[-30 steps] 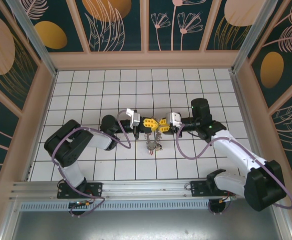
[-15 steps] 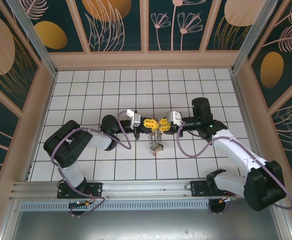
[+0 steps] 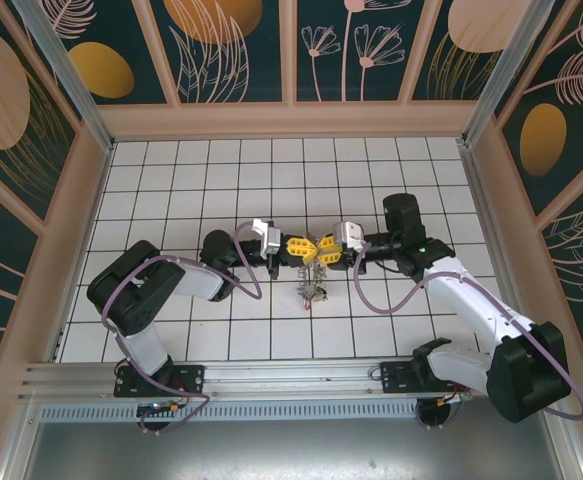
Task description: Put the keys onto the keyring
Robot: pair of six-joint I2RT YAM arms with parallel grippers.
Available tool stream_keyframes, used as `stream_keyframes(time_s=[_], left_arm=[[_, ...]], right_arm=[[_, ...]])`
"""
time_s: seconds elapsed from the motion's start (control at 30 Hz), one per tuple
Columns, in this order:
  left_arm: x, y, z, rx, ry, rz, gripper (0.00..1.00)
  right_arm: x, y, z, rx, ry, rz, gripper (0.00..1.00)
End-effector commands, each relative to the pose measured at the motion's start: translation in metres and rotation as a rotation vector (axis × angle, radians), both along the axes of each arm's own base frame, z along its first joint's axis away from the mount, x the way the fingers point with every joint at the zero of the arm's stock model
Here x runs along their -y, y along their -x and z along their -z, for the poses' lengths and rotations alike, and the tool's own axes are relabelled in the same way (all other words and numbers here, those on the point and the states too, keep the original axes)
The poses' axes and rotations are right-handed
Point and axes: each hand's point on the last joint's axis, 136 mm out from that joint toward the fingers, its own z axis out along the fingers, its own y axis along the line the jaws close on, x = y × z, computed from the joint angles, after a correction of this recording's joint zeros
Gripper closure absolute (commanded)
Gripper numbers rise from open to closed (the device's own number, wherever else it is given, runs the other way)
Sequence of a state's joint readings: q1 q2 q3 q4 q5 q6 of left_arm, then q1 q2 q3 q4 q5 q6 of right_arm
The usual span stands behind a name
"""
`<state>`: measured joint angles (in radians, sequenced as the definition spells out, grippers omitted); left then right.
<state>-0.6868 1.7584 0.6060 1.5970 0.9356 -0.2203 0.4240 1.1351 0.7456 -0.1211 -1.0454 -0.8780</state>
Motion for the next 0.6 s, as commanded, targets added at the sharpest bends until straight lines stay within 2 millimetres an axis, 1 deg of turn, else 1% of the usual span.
stream_keyframes(time_s=[0.0, 0.03, 0.1, 0.3, 0.4, 0.57], left_arm=[[0.0049, 0.0026, -0.0048, 0.018, 0.014, 0.008, 1.0], [0.0049, 0.0023, -0.005, 0.017, 0.015, 0.008, 1.0], [0.0058, 0.002, -0.0051, 0.016, 0.015, 0.011, 1.0], [0.0081, 0.0029, -0.0049, 0.018, 0.013, 0.017, 1.0], [0.0086, 0.0021, -0.0032, 0.016, 0.011, 0.015, 1.0], [0.0086, 0.0019, -0.0026, 0.017, 0.012, 0.016, 1.0]], right_arm=[[-0.0066, 0.0123, -0.0286, 0.062, -0.078, -0.106, 0.78], [-0.0071, 0.0116, -0.0293, 0.066, -0.079, -0.106, 0.82], [-0.0074, 0.0094, -0.0297, 0.068, -0.078, -0.1, 0.85], [-0.0098, 0.0039, -0.0334, 0.057, -0.098, -0.083, 0.86], [-0.0102, 0.0045, -0.0346, 0.051, -0.105, -0.088, 0.83], [-0.0094, 0.0043, -0.0358, 0.041, -0.109, -0.088, 0.83]])
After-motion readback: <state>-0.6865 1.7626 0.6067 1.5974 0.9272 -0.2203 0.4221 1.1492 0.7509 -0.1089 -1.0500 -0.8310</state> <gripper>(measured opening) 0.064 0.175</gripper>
